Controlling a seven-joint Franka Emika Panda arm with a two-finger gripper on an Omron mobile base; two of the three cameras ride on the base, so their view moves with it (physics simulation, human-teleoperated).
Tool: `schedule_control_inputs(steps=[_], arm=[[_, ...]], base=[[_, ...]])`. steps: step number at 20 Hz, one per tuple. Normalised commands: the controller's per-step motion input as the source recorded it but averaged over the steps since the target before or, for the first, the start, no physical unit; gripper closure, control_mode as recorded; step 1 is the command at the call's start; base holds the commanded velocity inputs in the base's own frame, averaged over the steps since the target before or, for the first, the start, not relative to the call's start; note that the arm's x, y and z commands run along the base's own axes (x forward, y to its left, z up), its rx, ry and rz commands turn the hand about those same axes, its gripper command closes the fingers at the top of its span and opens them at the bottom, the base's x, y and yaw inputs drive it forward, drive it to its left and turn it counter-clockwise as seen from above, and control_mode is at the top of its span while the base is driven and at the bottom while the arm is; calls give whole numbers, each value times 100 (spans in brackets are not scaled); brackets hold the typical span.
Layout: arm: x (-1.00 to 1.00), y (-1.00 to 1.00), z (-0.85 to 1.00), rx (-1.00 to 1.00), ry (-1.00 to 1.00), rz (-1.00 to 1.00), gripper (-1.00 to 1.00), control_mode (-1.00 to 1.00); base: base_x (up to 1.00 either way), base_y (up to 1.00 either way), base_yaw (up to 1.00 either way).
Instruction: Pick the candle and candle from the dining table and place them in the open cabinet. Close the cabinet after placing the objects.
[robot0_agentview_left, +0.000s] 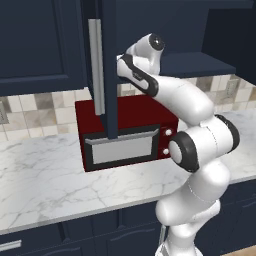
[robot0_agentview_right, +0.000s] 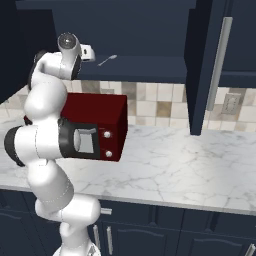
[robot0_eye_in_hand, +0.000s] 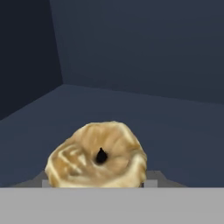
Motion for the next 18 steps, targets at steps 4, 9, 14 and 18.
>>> schedule_control_inputs(steps=[4, 9, 14, 18], arm=[[31, 16, -15, -6, 0, 0, -100, -100], [-1, -3, -1, 0, 0, 0, -100, -100], [-29, -27, 0, 4, -1, 0, -100, -100], [-66, -32, 0, 10, -1, -1, -100, -100]], base=[[0, 0, 0], [0, 0, 0], [0, 0, 0], [0, 0, 0]])
